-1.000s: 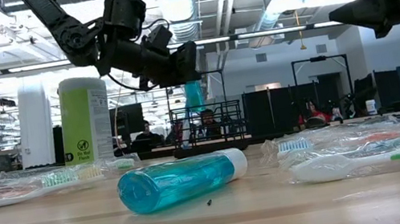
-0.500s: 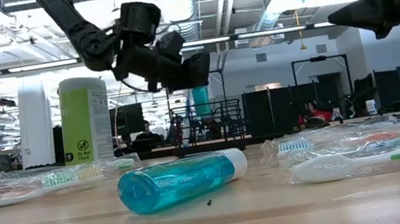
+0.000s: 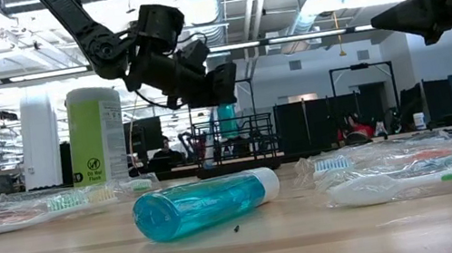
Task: Pick & Place toothbrushing station
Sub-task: Put the mouthwash into the black wire organizer
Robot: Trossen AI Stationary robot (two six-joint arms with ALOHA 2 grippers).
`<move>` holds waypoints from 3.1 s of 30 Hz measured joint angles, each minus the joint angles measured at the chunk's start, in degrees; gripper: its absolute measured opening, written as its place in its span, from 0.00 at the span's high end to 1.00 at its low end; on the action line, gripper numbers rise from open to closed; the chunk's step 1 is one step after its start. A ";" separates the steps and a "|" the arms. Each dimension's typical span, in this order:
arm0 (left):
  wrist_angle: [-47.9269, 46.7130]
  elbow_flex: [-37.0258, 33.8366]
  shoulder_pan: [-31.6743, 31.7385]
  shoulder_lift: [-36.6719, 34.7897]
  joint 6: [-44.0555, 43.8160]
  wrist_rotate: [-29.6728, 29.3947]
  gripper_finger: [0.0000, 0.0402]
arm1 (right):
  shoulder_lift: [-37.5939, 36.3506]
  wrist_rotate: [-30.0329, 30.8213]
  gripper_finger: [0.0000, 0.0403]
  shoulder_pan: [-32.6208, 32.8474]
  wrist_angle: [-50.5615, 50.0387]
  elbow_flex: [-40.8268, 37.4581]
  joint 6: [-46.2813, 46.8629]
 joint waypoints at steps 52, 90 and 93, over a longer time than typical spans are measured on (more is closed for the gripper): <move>3.92 0.02 0.04 5.52 -3.49 2.28 0.66 | 0.00 0.00 1.00 -0.01 -0.11 -0.01 -0.01; -22.22 0.00 -26.40 -8.96 -13.62 14.14 0.67 | 0.02 0.00 1.00 0.01 -0.83 -0.02 1.48; -25.61 0.00 -27.86 -8.95 -16.34 15.40 0.67 | 0.02 -0.01 1.00 -0.01 -0.73 -0.01 1.48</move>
